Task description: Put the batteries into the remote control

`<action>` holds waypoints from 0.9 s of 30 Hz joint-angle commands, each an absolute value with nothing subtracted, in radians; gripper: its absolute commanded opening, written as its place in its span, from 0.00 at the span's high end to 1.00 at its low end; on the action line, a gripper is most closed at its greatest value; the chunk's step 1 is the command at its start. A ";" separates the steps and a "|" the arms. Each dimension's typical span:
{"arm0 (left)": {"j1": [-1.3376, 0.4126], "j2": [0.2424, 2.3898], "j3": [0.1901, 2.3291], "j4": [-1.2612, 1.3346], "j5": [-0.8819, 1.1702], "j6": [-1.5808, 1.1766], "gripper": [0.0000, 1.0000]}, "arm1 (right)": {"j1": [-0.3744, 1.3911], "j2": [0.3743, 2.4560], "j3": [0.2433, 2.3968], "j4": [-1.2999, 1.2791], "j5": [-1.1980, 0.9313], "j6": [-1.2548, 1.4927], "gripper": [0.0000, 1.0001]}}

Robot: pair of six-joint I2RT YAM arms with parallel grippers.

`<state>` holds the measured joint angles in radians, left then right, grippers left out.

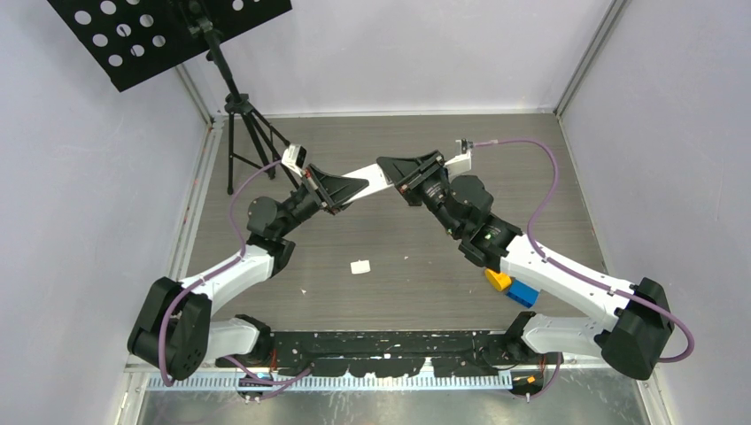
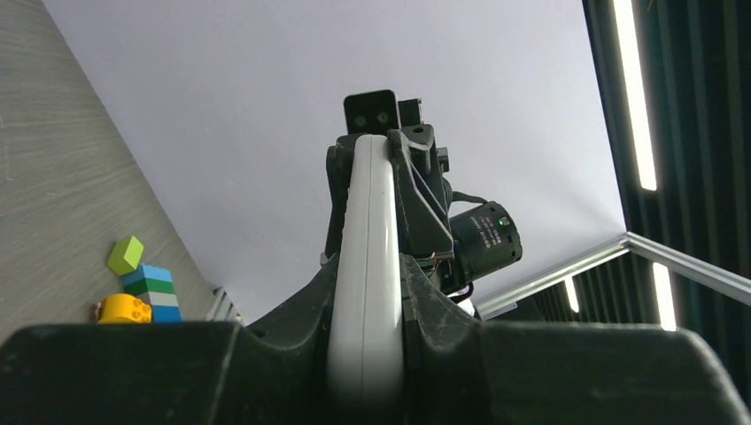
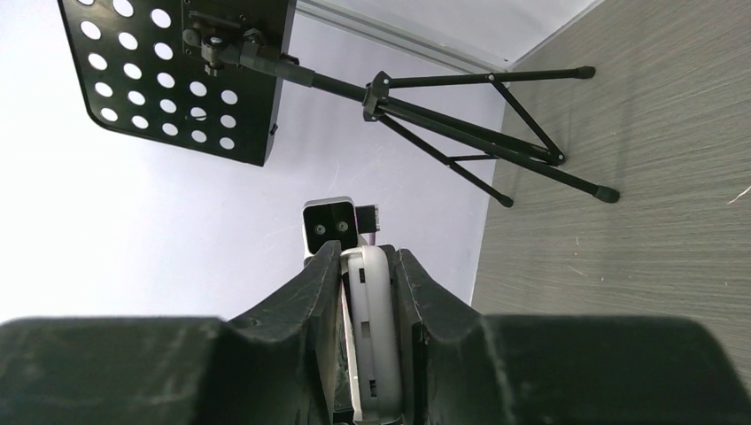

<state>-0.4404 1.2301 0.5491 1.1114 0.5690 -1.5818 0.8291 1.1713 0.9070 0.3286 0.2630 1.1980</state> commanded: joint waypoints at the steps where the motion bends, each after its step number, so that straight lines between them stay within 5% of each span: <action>1: -0.443 1.224 0.575 1.184 0.576 -1.554 1.00 | 0.826 1.166 0.934 0.379 0.275 1.203 0.74; 6: -0.443 1.230 0.572 1.198 0.568 -1.558 1.00 | 0.814 1.144 0.924 0.377 0.266 1.183 0.37; 10: -0.443 1.248 0.568 1.204 0.568 -1.557 1.00 | 0.793 1.102 0.905 0.379 0.240 1.157 0.30; 15: -0.443 1.265 0.572 1.226 0.568 -1.565 1.00 | 0.765 1.036 0.841 0.416 0.155 1.096 0.33; 27: -0.443 1.284 0.578 1.245 0.580 -1.572 1.00 | 0.742 0.966 0.799 0.333 0.088 0.939 0.63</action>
<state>-0.4438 1.2793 0.5495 1.1721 0.5777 -1.5879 0.7471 0.9848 0.7898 0.3241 0.1200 1.0138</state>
